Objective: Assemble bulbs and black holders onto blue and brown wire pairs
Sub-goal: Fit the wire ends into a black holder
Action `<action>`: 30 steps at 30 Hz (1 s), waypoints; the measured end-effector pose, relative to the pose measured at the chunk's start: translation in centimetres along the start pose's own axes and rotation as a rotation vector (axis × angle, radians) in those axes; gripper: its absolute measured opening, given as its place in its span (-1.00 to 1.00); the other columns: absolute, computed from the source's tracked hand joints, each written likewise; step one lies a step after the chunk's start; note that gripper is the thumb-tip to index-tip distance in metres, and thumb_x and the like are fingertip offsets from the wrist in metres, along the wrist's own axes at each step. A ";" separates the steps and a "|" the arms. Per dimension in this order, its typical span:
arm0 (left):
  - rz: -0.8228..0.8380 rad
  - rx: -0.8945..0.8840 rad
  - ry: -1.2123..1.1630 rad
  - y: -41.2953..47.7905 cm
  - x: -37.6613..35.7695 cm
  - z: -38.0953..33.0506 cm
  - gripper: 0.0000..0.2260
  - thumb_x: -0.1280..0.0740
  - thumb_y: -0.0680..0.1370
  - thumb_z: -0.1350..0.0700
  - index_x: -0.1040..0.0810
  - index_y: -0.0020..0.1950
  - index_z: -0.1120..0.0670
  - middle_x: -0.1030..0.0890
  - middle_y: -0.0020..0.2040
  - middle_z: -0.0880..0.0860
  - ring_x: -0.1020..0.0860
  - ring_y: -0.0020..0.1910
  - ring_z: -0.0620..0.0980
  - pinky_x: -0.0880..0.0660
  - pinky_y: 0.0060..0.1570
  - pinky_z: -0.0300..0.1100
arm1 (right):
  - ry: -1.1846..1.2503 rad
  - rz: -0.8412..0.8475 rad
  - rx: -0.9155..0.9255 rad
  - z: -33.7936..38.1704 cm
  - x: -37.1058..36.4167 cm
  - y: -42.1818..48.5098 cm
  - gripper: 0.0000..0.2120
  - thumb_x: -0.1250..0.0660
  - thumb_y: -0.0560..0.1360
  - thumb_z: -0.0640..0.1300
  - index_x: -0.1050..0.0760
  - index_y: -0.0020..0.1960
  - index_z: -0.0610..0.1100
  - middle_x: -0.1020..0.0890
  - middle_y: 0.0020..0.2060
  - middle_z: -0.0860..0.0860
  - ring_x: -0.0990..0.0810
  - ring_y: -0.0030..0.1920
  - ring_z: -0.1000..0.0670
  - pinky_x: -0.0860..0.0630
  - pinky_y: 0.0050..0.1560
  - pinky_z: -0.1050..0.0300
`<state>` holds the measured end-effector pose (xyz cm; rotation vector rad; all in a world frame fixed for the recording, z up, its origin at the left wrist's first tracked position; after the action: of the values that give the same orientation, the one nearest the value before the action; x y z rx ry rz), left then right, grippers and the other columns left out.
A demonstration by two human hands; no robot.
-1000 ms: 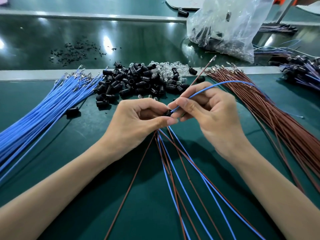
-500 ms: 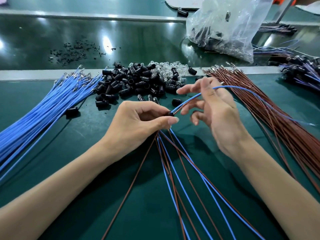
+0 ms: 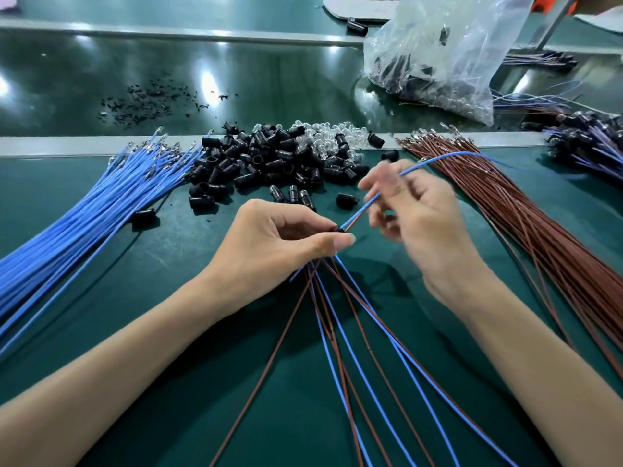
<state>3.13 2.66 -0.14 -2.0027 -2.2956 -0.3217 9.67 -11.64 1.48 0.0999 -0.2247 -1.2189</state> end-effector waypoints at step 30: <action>0.112 0.035 -0.087 0.2 0.2 0.6 -0.80 -0.48 0.28 -0.05 -0.70 -0.19 0.03 -0.71 -0.25 0.02 -0.69 -0.20 -0.06 -0.56 -0.12 -0.34 | 0.008 0.061 -0.121 0.0 -0.5 -0.2 -0.69 -0.32 0.43 0.19 -0.61 -0.19 -0.06 -0.59 -0.36 0.10 -0.48 -0.42 0.17 -0.32 -0.45 0.38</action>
<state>3.35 2.97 -0.70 -2.1581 -2.2091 -0.1880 9.35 -11.28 1.35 -0.0068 -0.1459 -1.1685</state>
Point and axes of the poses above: each hand's wrist, its own y-axis towards the middle knuckle, its own x-axis out of the back of the hand, z = x × y, the point moved 4 cm from there along y, towards the middle knuckle
